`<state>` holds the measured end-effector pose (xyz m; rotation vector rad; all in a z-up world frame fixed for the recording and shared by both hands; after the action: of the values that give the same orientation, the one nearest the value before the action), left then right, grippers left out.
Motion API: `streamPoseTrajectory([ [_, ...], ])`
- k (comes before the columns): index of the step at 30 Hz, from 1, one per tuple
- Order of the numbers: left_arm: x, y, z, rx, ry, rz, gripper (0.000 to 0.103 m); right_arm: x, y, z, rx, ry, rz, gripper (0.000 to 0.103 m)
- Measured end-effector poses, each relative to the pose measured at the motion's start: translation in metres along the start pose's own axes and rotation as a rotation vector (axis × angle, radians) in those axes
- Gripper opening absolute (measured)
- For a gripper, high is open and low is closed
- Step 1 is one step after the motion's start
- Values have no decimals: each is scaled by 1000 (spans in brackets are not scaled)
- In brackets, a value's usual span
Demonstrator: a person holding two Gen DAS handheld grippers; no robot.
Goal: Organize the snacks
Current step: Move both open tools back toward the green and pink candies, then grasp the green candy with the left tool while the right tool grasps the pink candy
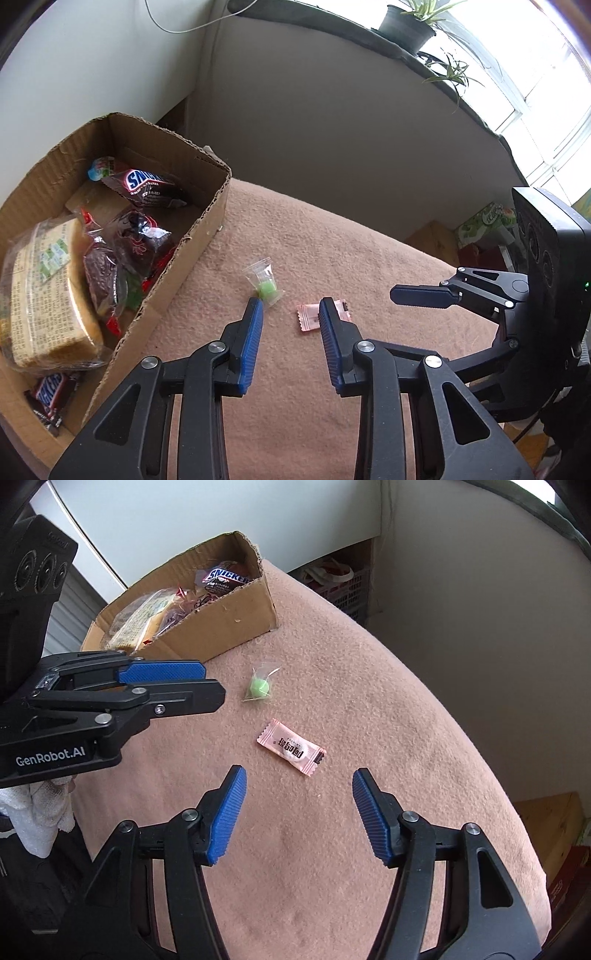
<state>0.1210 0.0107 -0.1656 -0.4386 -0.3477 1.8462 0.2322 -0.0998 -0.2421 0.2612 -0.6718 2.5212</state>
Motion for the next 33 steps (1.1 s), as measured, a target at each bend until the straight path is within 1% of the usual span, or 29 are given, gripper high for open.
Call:
streamPoseTrajectory([
  [2, 1, -1, -4, 2, -10, 11, 30, 2, -4, -5, 13, -28, 34, 62],
  [4, 3, -1, -8, 9, -16, 18, 30, 5, -8, -12, 33, -47, 68, 56],
  [7, 7, -1, -10, 15, -22, 25, 30, 6, -14, -25, 61, -66, 105, 53],
  [14, 14, -1, -13, 20, -20, 23, 30, 2, -23, -46, 99, -61, 142, 52],
  [15, 14, -1, -13, 21, -20, 25, 30, 2, -22, -48, 107, -66, 140, 49],
  [17, 15, -2, -15, 25, -18, 28, 30, 2, -21, -49, 109, -62, 141, 47],
  [19, 17, -2, -16, 28, -16, 28, 30, 1, -19, -48, 111, -67, 121, 42],
  [21, 17, -2, -18, 30, -14, 22, 30, 0, -15, -47, 106, -62, 105, 33],
  [24, 11, -4, -22, 36, -12, 18, 30, -5, -11, -44, 91, -37, 71, 22],
  [25, 11, -4, -23, 39, -13, 17, 30, -6, -10, -43, 86, -31, 56, 21],
  [33, -2, -6, -37, 68, -18, -4, 30, -24, 4, -30, 30, 25, -62, 21],
])
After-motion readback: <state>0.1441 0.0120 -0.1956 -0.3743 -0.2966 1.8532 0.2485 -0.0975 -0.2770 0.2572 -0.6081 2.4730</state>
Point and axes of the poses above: each gripper's, at about its wrist camera, not at the fingertips, and z roughly against the way its jaws point, x to its left, y to its underside, the point moved 2 cm from there along -z, roughly the way its jaws point, and after that the axes turned 14 degrees about -y, right-handed, at the moved point
